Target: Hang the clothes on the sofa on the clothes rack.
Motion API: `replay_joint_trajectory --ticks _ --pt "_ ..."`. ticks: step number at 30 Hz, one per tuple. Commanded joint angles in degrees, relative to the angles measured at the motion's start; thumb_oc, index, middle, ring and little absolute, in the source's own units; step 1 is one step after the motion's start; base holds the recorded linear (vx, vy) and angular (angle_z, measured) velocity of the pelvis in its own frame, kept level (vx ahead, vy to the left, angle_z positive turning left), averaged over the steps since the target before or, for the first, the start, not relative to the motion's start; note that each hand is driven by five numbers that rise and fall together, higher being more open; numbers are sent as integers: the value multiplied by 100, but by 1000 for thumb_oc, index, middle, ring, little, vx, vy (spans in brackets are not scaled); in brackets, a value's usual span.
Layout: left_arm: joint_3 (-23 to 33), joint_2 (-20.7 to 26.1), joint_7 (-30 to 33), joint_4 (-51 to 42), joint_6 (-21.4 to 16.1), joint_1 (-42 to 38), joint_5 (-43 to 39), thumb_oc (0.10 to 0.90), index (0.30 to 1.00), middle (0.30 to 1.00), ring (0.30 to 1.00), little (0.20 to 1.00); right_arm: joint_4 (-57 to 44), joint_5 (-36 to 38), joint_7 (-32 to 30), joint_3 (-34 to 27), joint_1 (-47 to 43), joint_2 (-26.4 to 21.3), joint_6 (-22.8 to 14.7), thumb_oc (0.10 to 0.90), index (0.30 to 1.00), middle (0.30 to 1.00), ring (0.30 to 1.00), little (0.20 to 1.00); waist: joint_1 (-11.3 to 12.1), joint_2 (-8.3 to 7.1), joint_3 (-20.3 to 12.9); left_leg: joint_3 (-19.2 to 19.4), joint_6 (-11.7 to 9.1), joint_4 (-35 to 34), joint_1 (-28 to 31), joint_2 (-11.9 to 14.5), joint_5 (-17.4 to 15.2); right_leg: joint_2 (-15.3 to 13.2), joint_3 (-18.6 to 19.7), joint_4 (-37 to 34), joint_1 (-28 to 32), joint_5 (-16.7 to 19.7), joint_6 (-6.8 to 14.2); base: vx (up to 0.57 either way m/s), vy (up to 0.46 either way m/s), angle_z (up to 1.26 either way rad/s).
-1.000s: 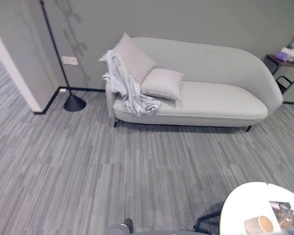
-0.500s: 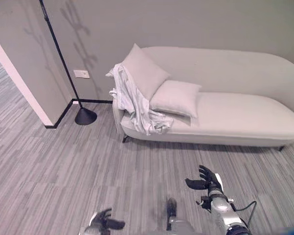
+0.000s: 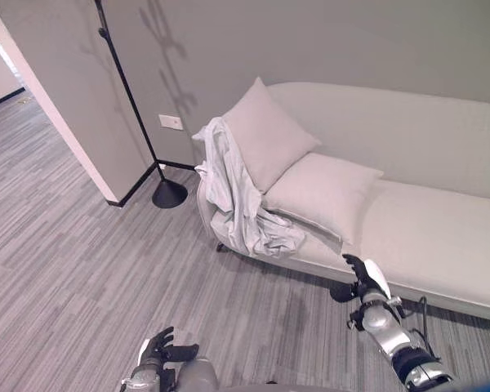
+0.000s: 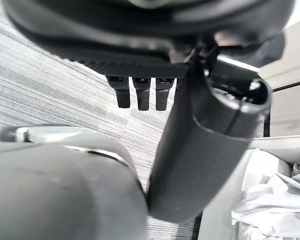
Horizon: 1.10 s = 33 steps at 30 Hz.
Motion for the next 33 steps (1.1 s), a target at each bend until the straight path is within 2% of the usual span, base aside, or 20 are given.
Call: replay_joint_trajectory --ticks 1,2,3,4,9,14,20,23,26,27,31,33 --pt "-276 -129 169 259 -104 152 -224 800 900 900 900 900 41 -91 -198 -116 -605 -181 -357 800 900 900 900 900 458 269 51 -411 16 -1300 263 79 1270 -579 155 25 71 -92 763 318 162 -1" --pt "-208 -189 124 566 -52 198 -228 800 900 900 900 900 170 -1 -160 -35 -704 -1 -388 800 900 900 900 900 456 349 1 -344 -57 -1639 368 161 1358 -512 112 25 239 -192 782 321 163 -16" --pt "-204 -190 122 572 -56 195 -228 800 900 900 900 900 173 0 -161 -31 -707 0 -390 800 900 900 900 900 457 351 8 -339 -58 -1641 379 164 1355 -511 117 25 246 -192 782 359 172 -17" --pt "-224 -187 116 812 26 276 -58 800 900 900 900 900 172 131 -132 -8 -670 220 -418 800 900 900 900 900 431 383 -106 -238 -91 -1629 535 134 1449 -503 140 25 370 -214 772 207 111 -14" --pt "-121 -127 94 1080 103 373 263 800 900 900 900 900 15 150 87 198 -451 523 -415 800 900 900 900 900 423 310 -293 18 -20 -1655 789 -23 1304 -693 243 25 453 -214 836 248 171 -19" --pt "-409 -51 241 644 -76 249 390 800 900 900 900 900 236 -95 -21 366 -503 687 -384 800 900 900 900 900 453 262 -280 36 95 -1655 732 -203 1170 -881 203 25 324 -153 945 131 158 4" --pt "-1059 96 433 -29 -265 -91 408 800 900 900 900 900 753 91 -557 327 -1275 804 -380 800 900 900 900 900 527 279 84 -109 155 -1655 99 -343 1233 -969 116 25 -271 51 1011 -62 79 10" --pt "-1339 123 514 -223 -340 -241 377 800 900 900 900 900 1042 228 -771 321 -1728 785 -397 800 900 900 900 900 594 360 333 -201 150 -1655 -214 -377 1294 -997 43 28 -556 151 1026 -85 56 21" --pt "-1339 123 514 -223 -340 -242 377 800 900 900 900 900 1042 228 -771 321 -1729 785 -397 800 900 900 900 900 593 360 331 -202 150 -1655 -218 -376 1295 -997 42 28 -558 151 1025 -46 49 7" --pt "-1785 207 602 -454 -470 -310 405 800 900 900 900 900 1703 500 -1043 370 -2571 600 -476 800 900 900 900 900 809 533 699 -381 133 -1655 -731 -479 1398 -1087 -88 54 -992 271 1082 -100 140 7" --pt "-2054 241 741 -415 -499 -425 576 800 900 900 900 900 2041 775 -1275 247 -3030 437 -599 800 900 900 900 900 1016 634 835 -554 133 -1655 -1102 -623 1431 -1176 -288 41 -1185 308 1153 3 106 37" --pt "-2283 289 897 -584 -545 -528 635 800 900 900 900 900 2381 864 -1519 199 -3431 204 -608 800 900 900 900 900 1238 721 938 -712 144 -1655 -1413 -829 1456 -1297 -530 55 -1292 339 1220 81 116 31"
